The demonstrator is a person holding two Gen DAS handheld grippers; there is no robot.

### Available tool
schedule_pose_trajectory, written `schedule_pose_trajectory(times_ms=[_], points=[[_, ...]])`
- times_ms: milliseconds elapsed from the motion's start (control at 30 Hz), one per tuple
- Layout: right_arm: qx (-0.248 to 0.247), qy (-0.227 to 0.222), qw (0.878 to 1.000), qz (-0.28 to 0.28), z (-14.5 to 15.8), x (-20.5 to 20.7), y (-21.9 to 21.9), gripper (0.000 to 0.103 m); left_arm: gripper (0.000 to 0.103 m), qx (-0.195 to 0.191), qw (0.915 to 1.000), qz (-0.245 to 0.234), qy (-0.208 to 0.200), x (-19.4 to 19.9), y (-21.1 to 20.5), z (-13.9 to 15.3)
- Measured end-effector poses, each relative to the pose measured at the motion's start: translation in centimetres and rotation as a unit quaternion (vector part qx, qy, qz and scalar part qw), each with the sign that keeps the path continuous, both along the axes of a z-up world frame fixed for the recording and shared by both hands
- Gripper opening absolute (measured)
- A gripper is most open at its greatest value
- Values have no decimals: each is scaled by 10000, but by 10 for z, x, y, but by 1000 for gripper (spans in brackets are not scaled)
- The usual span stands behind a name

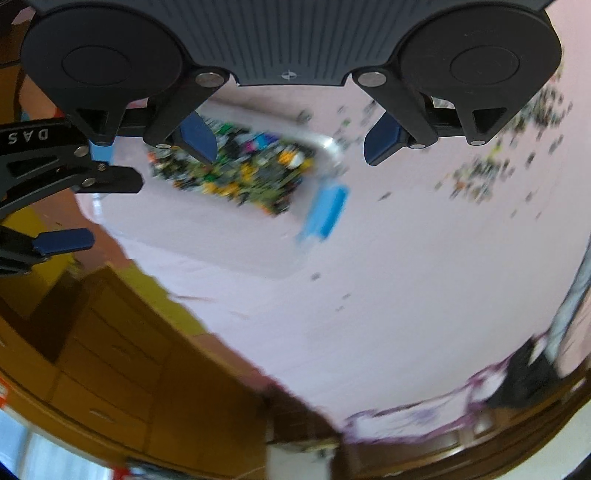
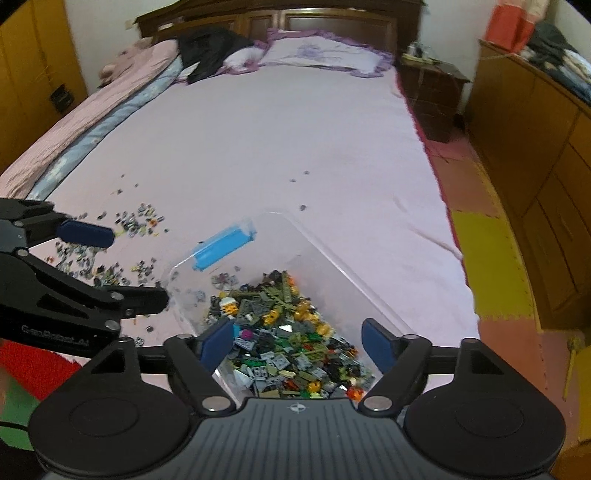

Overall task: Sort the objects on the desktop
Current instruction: 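Move both open tools back over the scattered bricks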

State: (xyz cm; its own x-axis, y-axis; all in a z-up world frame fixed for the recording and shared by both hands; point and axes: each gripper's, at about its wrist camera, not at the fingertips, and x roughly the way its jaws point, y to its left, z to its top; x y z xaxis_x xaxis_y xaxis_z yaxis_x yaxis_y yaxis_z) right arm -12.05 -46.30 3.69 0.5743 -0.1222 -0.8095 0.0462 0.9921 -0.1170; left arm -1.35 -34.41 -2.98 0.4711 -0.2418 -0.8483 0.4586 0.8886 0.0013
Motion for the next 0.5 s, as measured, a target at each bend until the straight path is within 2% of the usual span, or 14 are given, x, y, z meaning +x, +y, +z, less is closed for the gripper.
schedule_pose_trajectory(times_ms=[200,433,500], points=[[-50,268,9976,633,-16,26,42,82,93,126,9960,872,124,-13,64,-3],[-167,599,9891,1331,-27,55,114,83,93,-3,9819,1849,416,-16,156,-19],[-104,665,9874,1430,-28,64,137,77,93,-14,9778,2035,491,-14,180,-26]])
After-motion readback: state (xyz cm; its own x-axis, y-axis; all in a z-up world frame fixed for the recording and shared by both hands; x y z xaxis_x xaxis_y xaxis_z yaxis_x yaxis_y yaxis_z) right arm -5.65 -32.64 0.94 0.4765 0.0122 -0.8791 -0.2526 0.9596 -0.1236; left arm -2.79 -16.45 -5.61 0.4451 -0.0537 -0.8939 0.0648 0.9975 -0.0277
